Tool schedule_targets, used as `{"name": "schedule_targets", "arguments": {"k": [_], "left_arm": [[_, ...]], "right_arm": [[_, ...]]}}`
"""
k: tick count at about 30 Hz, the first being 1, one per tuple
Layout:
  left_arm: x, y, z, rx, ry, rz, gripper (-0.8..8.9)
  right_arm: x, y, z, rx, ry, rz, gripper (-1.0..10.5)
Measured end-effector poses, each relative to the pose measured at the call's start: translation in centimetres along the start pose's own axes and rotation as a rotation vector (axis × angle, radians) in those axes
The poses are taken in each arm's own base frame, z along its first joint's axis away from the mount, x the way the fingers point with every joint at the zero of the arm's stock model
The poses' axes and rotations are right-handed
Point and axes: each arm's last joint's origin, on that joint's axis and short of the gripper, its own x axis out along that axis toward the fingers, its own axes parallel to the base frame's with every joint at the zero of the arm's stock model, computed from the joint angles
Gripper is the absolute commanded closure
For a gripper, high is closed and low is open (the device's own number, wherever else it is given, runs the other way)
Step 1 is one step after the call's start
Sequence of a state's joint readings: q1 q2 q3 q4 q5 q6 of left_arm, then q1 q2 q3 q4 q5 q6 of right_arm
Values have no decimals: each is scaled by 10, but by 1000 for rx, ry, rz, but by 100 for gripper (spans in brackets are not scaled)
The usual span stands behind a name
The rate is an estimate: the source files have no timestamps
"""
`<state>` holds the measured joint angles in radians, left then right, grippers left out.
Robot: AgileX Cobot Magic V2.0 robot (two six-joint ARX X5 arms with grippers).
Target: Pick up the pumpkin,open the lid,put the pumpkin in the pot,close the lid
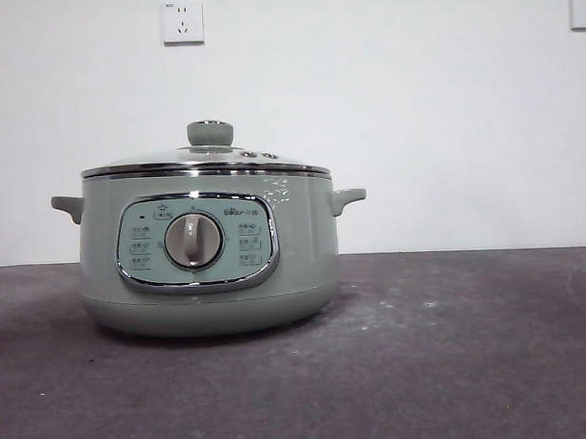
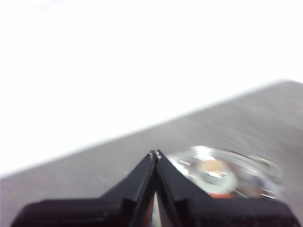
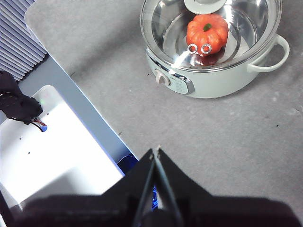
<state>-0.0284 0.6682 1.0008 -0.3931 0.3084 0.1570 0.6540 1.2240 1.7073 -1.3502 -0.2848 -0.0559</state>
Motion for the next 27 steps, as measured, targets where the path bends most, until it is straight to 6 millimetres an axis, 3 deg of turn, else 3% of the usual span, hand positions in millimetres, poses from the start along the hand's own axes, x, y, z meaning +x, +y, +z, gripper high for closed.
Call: {"name": "schedule_targets", "arguments": {"k": [7, 14, 22, 27], "left_arm": [[-12, -9, -78, 27, -80, 145, 817], [-12, -20, -163, 5, 2, 219, 817], [-9, -27, -220, -13, 84, 253, 817], [-9, -29, -237, -27, 96, 256, 817]], "right_arm": [[0, 0, 0, 0, 0, 0, 946], [-1, 0, -1, 0, -3, 0, 946], [-1, 0, -1, -1, -3, 0, 946], [-1, 0, -1, -1, -4, 0, 946]]}}
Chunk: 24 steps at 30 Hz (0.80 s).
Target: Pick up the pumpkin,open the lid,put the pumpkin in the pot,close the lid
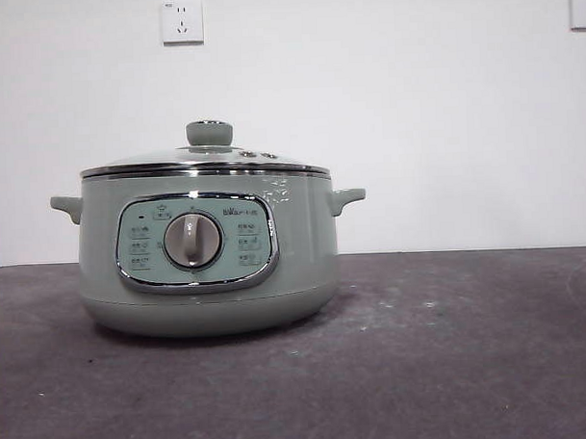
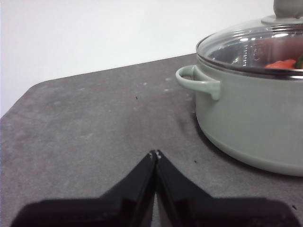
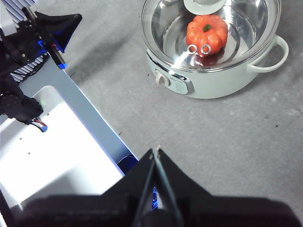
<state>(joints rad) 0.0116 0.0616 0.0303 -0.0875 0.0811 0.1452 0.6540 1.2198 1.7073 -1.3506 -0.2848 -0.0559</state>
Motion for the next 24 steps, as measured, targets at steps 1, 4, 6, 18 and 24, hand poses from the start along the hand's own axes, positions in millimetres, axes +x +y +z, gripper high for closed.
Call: {"name": "schedule_targets", "arguments": {"k": [1, 4, 6, 18, 24], "left_arm": [[0, 0, -1, 0, -3, 0, 817], [-1, -1, -4, -1, 0, 0, 817], [-2, -1, -5, -3, 5, -1, 817], [-3, -1, -9, -19, 46, -7, 817], [-3, -1, -9, -19, 46, -7, 817]], "right_arm": [[0, 0, 0, 0, 0, 0, 946], [0, 0, 0, 0, 0, 0, 946], [0, 0, 0, 0, 0, 0, 946], [0, 0, 0, 0, 0, 0, 946], [0, 0, 0, 0, 0, 0, 946]]}}
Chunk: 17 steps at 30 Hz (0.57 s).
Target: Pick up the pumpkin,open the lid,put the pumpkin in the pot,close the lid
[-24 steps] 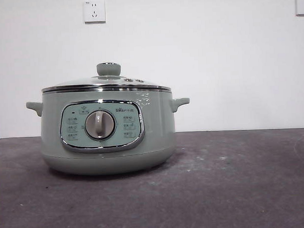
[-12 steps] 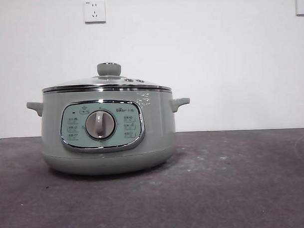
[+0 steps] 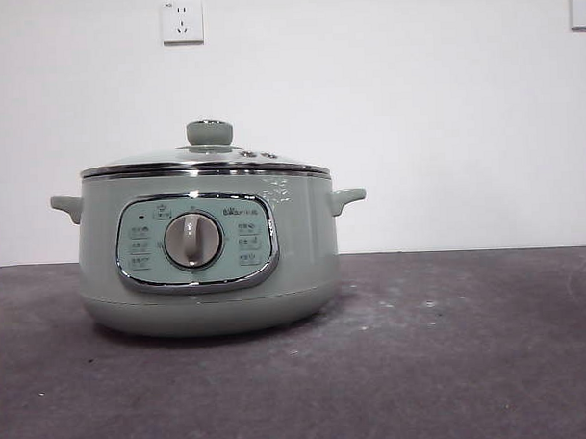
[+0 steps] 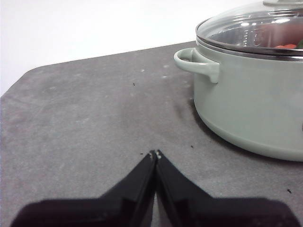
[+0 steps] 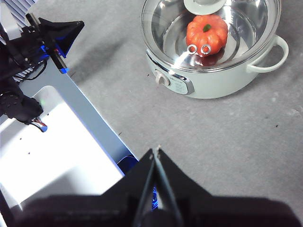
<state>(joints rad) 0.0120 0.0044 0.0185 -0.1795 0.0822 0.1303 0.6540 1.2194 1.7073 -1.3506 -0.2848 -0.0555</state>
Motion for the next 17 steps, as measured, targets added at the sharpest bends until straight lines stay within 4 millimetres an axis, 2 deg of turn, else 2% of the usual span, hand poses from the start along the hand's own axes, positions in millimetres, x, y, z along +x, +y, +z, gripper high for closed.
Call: {"name": "schedule_targets", "arguments": {"k": [13, 17], "left_arm": [[0, 0, 0, 0, 0, 0, 817], [0, 0, 0, 0, 0, 0, 817]], "right_arm": [[0, -1, 0, -3, -1, -6, 946], [-15, -9, 1, -23, -111, -60, 946]]}}
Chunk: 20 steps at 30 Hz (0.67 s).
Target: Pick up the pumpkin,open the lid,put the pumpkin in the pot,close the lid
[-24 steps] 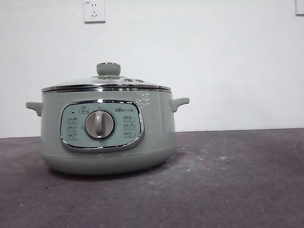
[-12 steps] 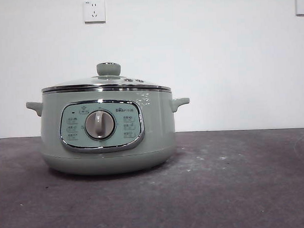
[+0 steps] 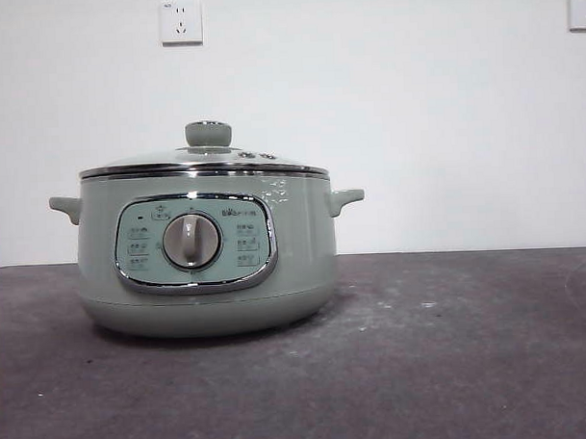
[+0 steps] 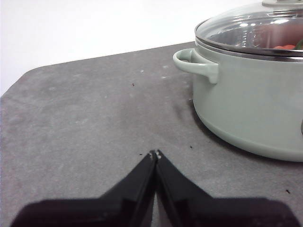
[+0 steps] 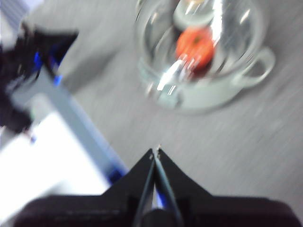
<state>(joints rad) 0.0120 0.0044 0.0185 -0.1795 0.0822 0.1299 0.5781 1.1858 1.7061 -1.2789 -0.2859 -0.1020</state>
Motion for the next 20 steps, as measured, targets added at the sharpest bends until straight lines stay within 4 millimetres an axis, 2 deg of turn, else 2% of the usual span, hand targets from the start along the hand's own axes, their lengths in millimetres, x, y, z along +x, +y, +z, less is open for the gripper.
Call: {"name": "schedule_targets", "arguments": {"k": [5, 9, 14, 20], "left_arm": [[0, 0, 0, 0, 0, 0, 817], [0, 0, 0, 0, 0, 0, 817], [0, 0, 0, 0, 0, 0, 817], [0, 0, 0, 0, 0, 0, 817]], "right_arm": [[-40, -5, -2, -56, -333, -67, 946], [-52, -11, -24, -84, -501, -126, 946], [-39, -25, -66, -87, -628, -297, 946], [0, -40, -125, -77, -698, -472, 946]]}}
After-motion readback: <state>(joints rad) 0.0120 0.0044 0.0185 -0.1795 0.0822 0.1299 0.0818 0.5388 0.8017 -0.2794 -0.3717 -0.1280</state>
